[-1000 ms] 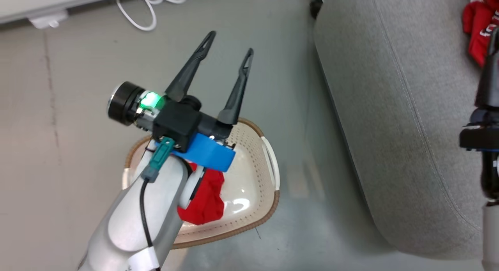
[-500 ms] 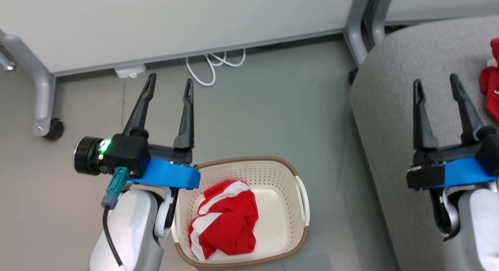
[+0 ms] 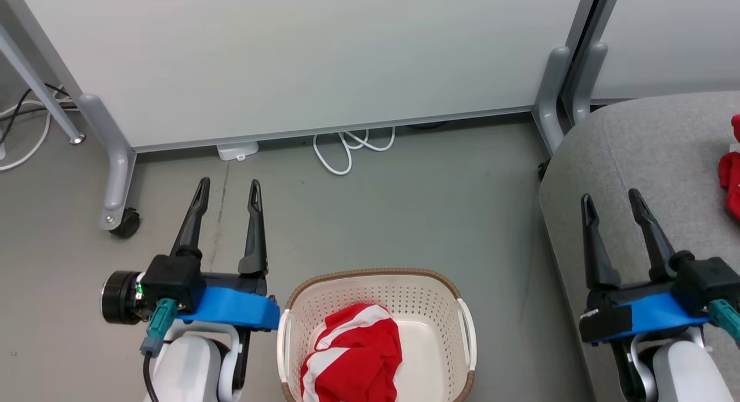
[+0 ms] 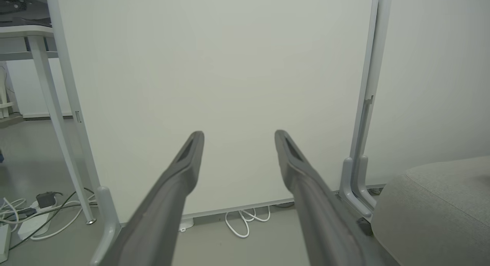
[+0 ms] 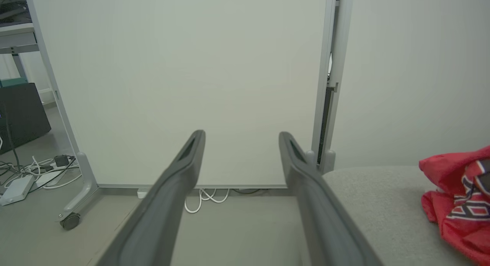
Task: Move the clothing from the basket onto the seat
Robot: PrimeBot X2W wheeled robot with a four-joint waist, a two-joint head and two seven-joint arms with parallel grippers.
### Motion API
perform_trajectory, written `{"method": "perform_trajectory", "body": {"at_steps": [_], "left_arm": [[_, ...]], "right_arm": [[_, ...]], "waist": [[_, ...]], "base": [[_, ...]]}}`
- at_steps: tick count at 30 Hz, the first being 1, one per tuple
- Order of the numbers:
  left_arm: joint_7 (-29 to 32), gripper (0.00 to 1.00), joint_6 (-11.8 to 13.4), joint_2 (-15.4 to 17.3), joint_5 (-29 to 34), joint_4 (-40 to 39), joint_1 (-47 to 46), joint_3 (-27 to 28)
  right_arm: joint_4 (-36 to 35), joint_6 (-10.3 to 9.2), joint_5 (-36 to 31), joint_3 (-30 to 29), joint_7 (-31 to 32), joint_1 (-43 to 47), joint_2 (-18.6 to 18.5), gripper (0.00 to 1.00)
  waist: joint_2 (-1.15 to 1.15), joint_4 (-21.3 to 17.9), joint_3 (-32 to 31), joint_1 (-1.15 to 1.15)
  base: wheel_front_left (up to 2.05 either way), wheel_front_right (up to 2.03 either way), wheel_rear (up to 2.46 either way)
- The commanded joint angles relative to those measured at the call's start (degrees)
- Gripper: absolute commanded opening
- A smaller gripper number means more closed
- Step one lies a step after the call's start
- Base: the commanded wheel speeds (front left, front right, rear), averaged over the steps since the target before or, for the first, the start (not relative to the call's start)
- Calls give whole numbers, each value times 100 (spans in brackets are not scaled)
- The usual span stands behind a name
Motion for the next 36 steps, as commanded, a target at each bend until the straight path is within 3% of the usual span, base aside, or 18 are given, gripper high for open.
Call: {"method": "perform_trajectory", "body": {"at_steps": [1,16,36], "left_arm": [[-17,100,-27,-19,49,14,125,35],[-17,100,-155,-39,141,97,658,215],[-18,100,-135,-41,122,99,569,160]], "right_arm": [[28,1,39,-4,4,158,29,100],[177,1,183,44,4,594,138,100],[210,1,284,102,5,615,154,100]], "waist": [[0,25,-65,1],[0,38,-310,1],[0,45,-248,1]], "base": [[0,0,0],[0,0,0],[0,0,0]]}}
